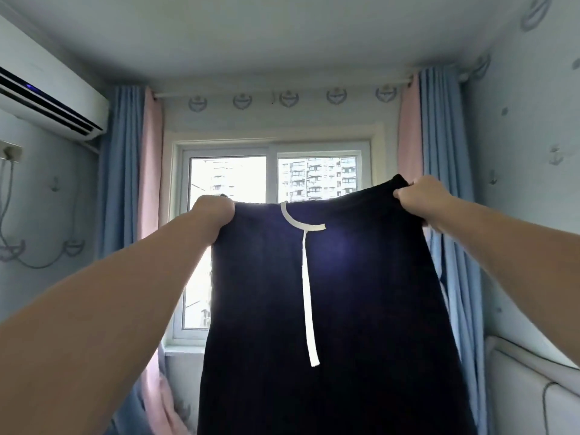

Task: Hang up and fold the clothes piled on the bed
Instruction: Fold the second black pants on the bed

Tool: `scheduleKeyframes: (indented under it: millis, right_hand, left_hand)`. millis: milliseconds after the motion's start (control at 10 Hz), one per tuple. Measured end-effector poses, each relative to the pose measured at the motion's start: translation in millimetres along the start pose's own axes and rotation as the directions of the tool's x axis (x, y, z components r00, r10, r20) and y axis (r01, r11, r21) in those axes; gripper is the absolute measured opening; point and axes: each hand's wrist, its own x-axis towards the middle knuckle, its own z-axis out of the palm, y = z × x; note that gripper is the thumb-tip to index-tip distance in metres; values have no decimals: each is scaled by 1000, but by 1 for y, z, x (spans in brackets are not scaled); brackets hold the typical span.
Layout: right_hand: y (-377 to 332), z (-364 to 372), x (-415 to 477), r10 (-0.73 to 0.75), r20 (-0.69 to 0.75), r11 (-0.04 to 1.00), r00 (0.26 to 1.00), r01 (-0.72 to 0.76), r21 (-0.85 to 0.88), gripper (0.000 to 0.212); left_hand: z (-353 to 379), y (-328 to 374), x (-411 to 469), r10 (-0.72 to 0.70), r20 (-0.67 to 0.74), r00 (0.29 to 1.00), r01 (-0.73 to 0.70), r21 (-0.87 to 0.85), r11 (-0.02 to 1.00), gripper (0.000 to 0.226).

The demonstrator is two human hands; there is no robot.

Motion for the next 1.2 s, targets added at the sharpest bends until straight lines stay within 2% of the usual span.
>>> scheduleKeyframes:
  millis: [100,200,300,400,500,600,700,800,900,1000,1100,1200]
  right_hand:
    - [-19,4,-6,61,46,992,997,-65,111,16]
    - [-37,9,-15,37,121,988,992,-54,147,23]
    - [-53,16,-28,-47,195,980,980,7,197,22]
    - [-69,25,-41,-137,202,963,970,82,256,30]
    - [-81,31,-52,-211,203,940,956,142,309,32]
    - [-92,30,-58,-265,184,922,947,193,335,24]
    - [-104,30,-62,-308,196,913,931,231,337,22]
    - [-109,34,-64,-351,249,913,903,272,303,23]
    - [-105,40,-62,-426,90,863,900,375,338,16]
    - [-83,53,-59,-292,3,905,956,275,325,55]
    - [-55,77,-64,-86,441,928,894,-90,362,85]
    - [-44,104,-76,-108,723,863,682,-296,409,75]
  left_hand:
    - [5,20,-8,13,94,996,0,-135,991,37]
    - [19,45,-34,104,200,974,-57,-226,973,40]
    - [32,62,-54,180,278,943,-85,-322,943,39]
    - [40,76,-85,303,345,888,-159,-387,908,38]
    - [41,79,-93,315,387,866,-101,-483,870,37]
    - [37,80,-101,402,398,825,-198,-464,864,25]
    - [35,73,-102,538,410,736,-323,-485,812,25]
    - [33,67,-92,491,262,830,-313,-509,802,40]
    - [21,60,-72,389,193,901,-234,-537,811,39]
    - [2,50,-55,365,203,909,-172,-614,771,36]
    - [-16,40,-44,353,239,905,-108,-672,733,36]
    - [-38,29,-32,325,285,902,-45,-685,727,34]
